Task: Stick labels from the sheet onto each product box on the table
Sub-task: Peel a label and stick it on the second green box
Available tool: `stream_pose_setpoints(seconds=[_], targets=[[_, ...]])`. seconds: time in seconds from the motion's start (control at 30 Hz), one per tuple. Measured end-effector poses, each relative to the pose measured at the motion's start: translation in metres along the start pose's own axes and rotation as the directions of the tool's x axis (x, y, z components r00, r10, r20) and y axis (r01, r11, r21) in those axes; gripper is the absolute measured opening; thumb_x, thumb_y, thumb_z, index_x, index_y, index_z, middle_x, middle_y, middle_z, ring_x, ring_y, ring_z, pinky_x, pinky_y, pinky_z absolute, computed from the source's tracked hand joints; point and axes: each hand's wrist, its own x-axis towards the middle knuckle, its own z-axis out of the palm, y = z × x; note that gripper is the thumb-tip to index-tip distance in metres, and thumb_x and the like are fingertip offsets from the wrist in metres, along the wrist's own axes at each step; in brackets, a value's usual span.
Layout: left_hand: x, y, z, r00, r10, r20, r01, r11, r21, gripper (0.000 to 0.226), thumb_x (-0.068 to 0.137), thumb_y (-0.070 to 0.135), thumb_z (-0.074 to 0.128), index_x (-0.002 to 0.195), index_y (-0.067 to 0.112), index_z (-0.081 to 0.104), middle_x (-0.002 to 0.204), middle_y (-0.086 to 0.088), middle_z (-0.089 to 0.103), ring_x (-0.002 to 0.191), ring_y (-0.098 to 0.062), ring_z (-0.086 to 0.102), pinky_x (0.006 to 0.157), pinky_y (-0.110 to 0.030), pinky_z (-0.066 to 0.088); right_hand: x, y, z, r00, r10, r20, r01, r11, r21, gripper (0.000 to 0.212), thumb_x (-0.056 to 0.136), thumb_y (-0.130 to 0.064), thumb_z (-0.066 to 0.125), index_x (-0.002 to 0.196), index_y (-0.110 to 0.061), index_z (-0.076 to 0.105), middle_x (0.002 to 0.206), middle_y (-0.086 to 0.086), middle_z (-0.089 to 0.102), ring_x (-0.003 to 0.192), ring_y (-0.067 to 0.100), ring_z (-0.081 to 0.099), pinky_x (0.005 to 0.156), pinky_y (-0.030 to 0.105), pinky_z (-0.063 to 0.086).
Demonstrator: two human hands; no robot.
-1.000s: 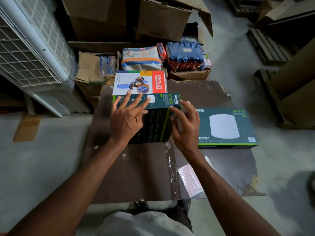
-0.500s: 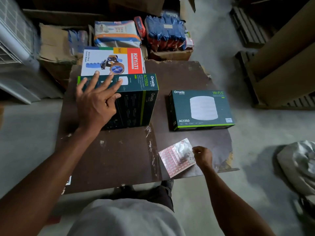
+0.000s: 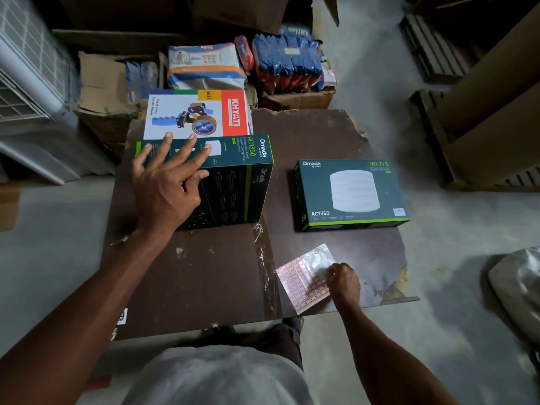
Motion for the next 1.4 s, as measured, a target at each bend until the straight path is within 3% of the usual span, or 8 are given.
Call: stream_pose_setpoints(seconds=[0.33, 0.47, 0.83, 0.93, 1.1, 1.2, 1.3, 1.4], targets=[[0.003, -0.002, 0.001, 0.999, -0.004, 0.034, 0.004, 1.000, 0.000, 0.043, 0.099, 0.034, 0.054, 0.142, 0.034, 0.057, 0.148, 0.005, 0.054, 0.148, -0.027, 0.037, 0.118, -0.047, 0.023, 0.007, 0.004, -0.010, 0.974, -0.219, 0.050, 0.225, 0.945, -0.240, 0.022, 0.101, -0.026, 0.053, 0.096, -0.015, 0.071, 0.102, 0.004, 0.067, 0.092, 0.028, 0.065, 0.068, 0.034, 0.045], [0.003, -0.002, 0.000, 0.999, 0.003, 0.032, -0.003, 1.000, 0.006, 0.043, 0.099, 0.036, 0.053, 0.142, 0.036, 0.057, 0.148, 0.006, 0.053, 0.149, -0.026, 0.036, 0.117, -0.048, 0.024, 0.014, 0.011, -0.002, 0.945, -0.316, 0.082, 0.324, 0.879, -0.350, 0.007, 0.090, -0.018, 0.069, 0.084, -0.015, 0.072, 0.095, 0.004, 0.064, 0.086, 0.029, 0.062, 0.070, 0.043, 0.049], [-0.001, -0.004, 0.004, 1.000, 0.002, -0.001, -0.002, 1.000, 0.001, 0.043, 0.098, 0.034, 0.061, 0.140, 0.037, 0.058, 0.148, 0.009, 0.054, 0.148, -0.024, 0.037, 0.115, -0.049, 0.028, 0.018, 0.004, -0.011, 0.932, -0.349, 0.096, 0.361, 0.878, -0.314, 0.009, 0.100, -0.025, 0.052, 0.100, -0.017, 0.058, 0.092, 0.005, 0.075, 0.085, 0.029, 0.069, 0.075, 0.040, 0.050], [-0.002, -0.005, 0.005, 1.000, 0.000, -0.005, 0.000, 1.000, 0.007, 0.043, 0.097, 0.033, 0.064, 0.139, 0.039, 0.058, 0.147, 0.010, 0.054, 0.148, -0.023, 0.037, 0.115, -0.048, 0.028, 0.015, -0.004, -0.020, 0.946, -0.314, 0.077, 0.324, 0.916, -0.237, 0.010, 0.102, -0.026, 0.052, 0.105, -0.018, 0.059, 0.094, 0.006, 0.075, 0.088, 0.032, 0.068, 0.077, 0.039, 0.048], [0.001, -0.005, 0.007, 1.000, -0.015, 0.001, 0.015, 0.999, 0.032, 0.046, 0.095, 0.032, 0.066, 0.139, 0.041, 0.058, 0.146, 0.012, 0.055, 0.147, -0.022, 0.040, 0.114, -0.047, 0.031, 0.011, -0.025, -0.038, 0.941, -0.312, -0.127, 0.312, 0.950, -0.019, 0.011, 0.085, -0.013, 0.080, 0.093, -0.018, 0.073, 0.098, 0.007, 0.075, 0.086, 0.034, 0.065, 0.073, 0.040, 0.050], [0.003, -0.004, 0.007, 1.000, -0.027, -0.012, 0.027, 1.000, 0.012, 0.048, 0.092, 0.029, 0.070, 0.137, 0.039, 0.061, 0.144, 0.010, 0.058, 0.145, -0.024, 0.042, 0.113, -0.048, 0.031, -0.004, -0.070, -0.066, 0.960, -0.190, -0.207, 0.248, 0.919, 0.306, 0.005, 0.088, -0.015, 0.079, 0.088, -0.019, 0.075, 0.090, 0.006, 0.074, 0.079, 0.028, 0.065, 0.069, 0.036, 0.051], [0.004, -0.003, 0.007, 0.999, -0.037, -0.018, 0.037, 0.999, -0.008, 0.048, 0.090, 0.027, 0.071, 0.136, 0.038, 0.061, 0.143, 0.009, 0.058, 0.145, -0.024, 0.043, 0.114, -0.048, 0.031, -0.033, -0.135, -0.100, 0.991, -0.045, -0.126, 0.122, 0.686, 0.717, 0.006, 0.091, -0.021, 0.078, 0.087, -0.019, 0.076, 0.085, 0.002, 0.076, 0.075, 0.016, 0.067, 0.069, 0.029, 0.054], [0.003, -0.004, 0.007, 0.999, -0.035, -0.015, 0.035, 0.999, -0.024, 0.048, 0.091, 0.027, 0.070, 0.136, 0.038, 0.061, 0.143, 0.009, 0.058, 0.145, -0.024, 0.042, 0.114, -0.048, 0.031, -0.067, -0.200, -0.135, 0.993, -0.102, -0.058, 0.096, 0.421, 0.902, 0.007, 0.090, -0.022, 0.079, 0.093, -0.017, 0.080, 0.084, -0.005, 0.078, 0.074, 0.007, 0.068, 0.075, 0.029, 0.057]])
